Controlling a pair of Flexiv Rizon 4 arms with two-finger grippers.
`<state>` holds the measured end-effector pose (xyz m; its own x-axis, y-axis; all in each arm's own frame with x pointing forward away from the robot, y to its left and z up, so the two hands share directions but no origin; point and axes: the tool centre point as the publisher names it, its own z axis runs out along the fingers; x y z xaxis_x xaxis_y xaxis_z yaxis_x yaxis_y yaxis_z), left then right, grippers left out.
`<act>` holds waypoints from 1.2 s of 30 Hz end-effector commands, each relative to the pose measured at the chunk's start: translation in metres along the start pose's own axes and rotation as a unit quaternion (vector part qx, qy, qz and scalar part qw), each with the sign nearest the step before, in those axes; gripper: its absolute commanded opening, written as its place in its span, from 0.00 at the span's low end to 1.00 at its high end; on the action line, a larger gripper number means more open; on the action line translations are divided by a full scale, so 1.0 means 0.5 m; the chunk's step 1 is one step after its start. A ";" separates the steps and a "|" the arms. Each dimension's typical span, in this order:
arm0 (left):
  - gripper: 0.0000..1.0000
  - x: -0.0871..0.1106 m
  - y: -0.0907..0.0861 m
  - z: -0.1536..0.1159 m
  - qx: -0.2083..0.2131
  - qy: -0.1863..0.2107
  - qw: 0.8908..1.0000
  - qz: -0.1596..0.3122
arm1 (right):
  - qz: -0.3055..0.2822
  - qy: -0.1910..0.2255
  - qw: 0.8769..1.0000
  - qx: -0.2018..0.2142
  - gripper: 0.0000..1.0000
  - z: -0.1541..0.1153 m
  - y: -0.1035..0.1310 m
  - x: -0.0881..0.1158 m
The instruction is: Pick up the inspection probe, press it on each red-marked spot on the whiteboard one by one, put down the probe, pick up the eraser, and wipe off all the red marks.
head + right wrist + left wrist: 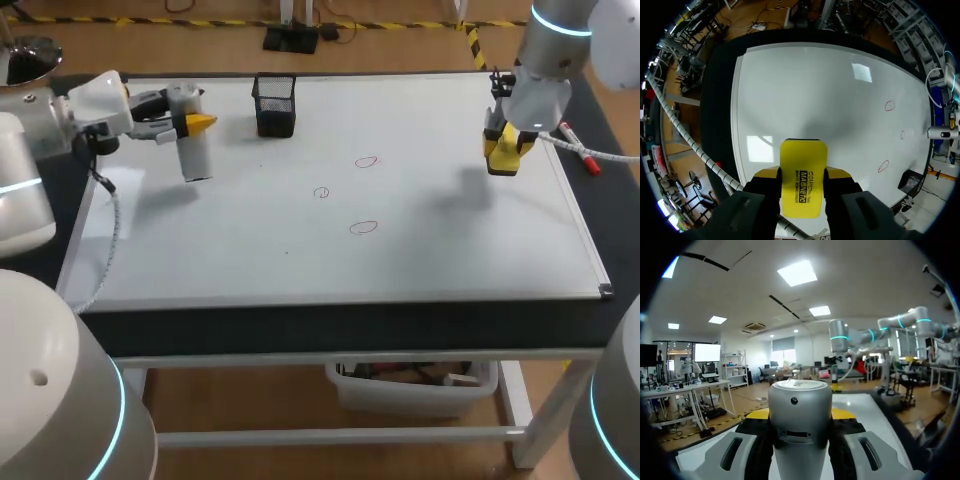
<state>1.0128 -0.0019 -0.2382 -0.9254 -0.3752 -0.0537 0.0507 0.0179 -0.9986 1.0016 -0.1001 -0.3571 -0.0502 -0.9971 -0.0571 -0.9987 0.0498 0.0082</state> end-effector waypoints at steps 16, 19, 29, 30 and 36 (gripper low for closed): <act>0.00 0.014 -0.003 -0.026 0.003 -0.037 0.999 0.001 | -0.086 0.000 0.996 -0.001 0.00 0.001 0.042 -0.169; 0.00 0.014 -0.003 -0.026 0.003 -0.037 0.999 0.001 | -0.119 0.001 0.993 -0.009 0.00 0.015 0.057 -0.227; 0.00 0.014 -0.003 -0.026 0.003 -0.037 0.999 0.001 | -0.184 -0.013 0.983 -0.016 0.00 0.025 0.088 -0.398; 0.00 0.014 -0.003 -0.026 0.003 -0.037 0.999 0.001 | -0.190 -0.013 0.982 -0.017 0.00 0.024 0.091 -0.414; 0.00 0.014 -0.003 -0.026 0.003 -0.037 0.999 0.001 | -0.197 -0.004 0.980 -0.017 0.00 0.039 0.099 -0.503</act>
<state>1.0013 0.0082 -0.2370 -0.8964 -0.4401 -0.0533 0.0516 0.0157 -0.9985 0.9584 0.1308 -0.3559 0.3403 -0.9330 -0.1173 -0.9396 -0.3423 -0.0034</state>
